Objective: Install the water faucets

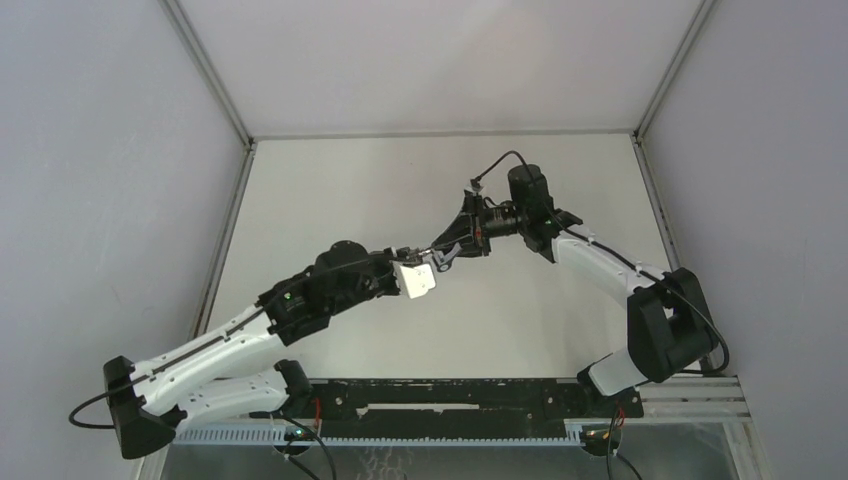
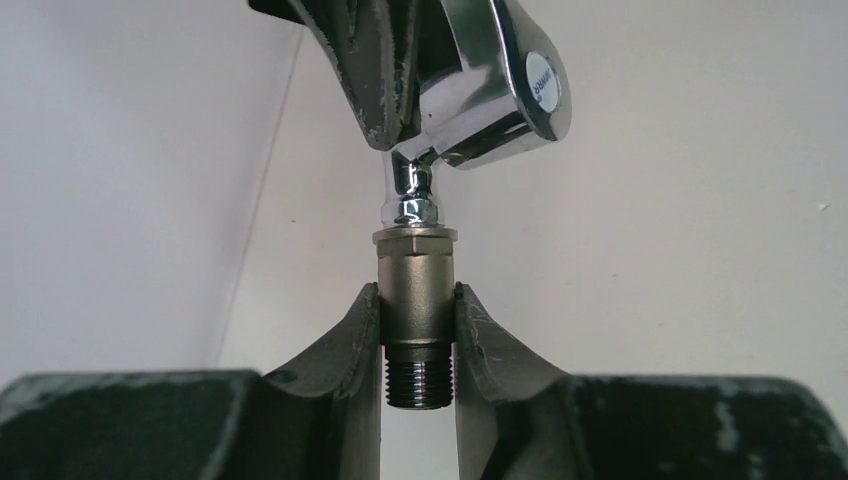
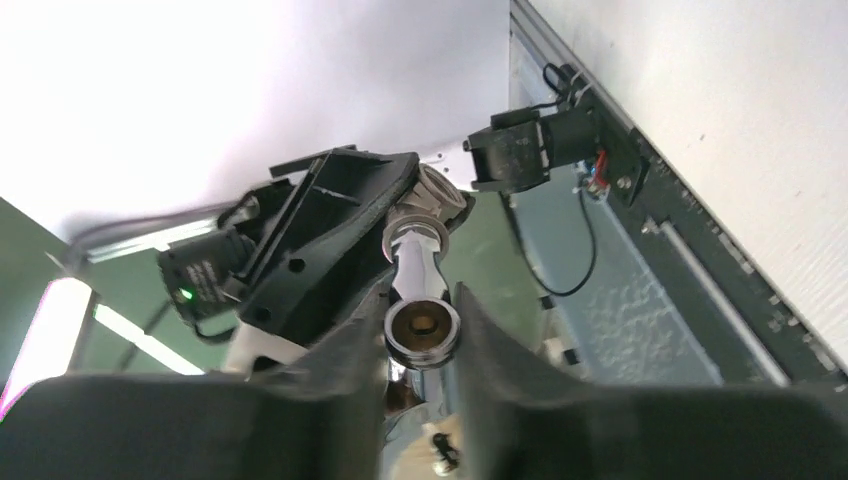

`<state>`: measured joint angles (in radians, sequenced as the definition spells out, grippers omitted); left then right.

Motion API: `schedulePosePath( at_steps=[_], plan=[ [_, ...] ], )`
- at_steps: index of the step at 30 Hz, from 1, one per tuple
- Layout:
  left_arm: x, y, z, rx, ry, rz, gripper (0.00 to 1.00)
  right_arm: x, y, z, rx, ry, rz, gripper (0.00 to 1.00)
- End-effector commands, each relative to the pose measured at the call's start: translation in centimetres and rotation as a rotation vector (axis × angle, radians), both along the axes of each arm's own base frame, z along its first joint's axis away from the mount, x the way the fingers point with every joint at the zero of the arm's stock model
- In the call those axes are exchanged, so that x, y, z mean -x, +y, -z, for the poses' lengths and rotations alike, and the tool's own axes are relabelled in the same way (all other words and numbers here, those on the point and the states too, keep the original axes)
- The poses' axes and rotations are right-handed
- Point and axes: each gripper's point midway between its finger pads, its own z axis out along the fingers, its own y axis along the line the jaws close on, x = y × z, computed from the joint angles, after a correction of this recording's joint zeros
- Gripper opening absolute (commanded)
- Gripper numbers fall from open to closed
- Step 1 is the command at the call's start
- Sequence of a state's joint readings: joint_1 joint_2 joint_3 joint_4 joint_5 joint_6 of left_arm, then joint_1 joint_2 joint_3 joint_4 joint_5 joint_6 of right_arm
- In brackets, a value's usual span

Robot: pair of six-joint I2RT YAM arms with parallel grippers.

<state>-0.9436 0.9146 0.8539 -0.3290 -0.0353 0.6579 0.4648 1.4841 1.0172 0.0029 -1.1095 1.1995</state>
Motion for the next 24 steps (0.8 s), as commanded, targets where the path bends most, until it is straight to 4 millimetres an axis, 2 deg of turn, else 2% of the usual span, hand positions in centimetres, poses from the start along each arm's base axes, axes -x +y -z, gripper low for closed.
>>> schedulePosePath(
  at_steps=[1, 3, 6, 10, 15, 19, 24],
  plan=[
    [-1.3, 1.9, 0.8, -0.137, -0.17, -0.052, 0.0, 0.2, -0.5, -2.0, -0.061, 0.066, -0.019, 0.45],
    [-1.1, 1.8, 0.3, -0.101, -0.175, -0.042, 0.0, 0.2, -0.5, -2.1, -0.068, 0.062, -0.013, 0.68],
    [-0.7, 1.6, 0.1, -0.084, -0.157, -0.029, 0.0, 0.3, -0.6, -2.4, -0.07, 0.051, -0.007, 0.79],
    [0.0, 1.1, -0.1, -0.037, -0.091, -0.009, 0.0, 0.6, -0.7, -2.5, -0.064, 0.036, -0.007, 0.81],
    [0.7, 0.8, -1.6, 0.074, 0.001, 0.03, 0.0, 0.9, -1.8, -1.2, -0.006, 0.03, 0.015, 0.85],
    [1.1, 1.2, -2.6, 0.121, 0.063, 0.038, 0.0, 0.5, -3.7, -0.3, 0.043, -0.003, 0.061, 0.86],
    [2.6, 1.0, -4.2, 0.214, 0.229, 0.087, 0.0, -0.4, -6.9, -1.2, 0.055, -0.174, 0.141, 0.86]
  ],
)
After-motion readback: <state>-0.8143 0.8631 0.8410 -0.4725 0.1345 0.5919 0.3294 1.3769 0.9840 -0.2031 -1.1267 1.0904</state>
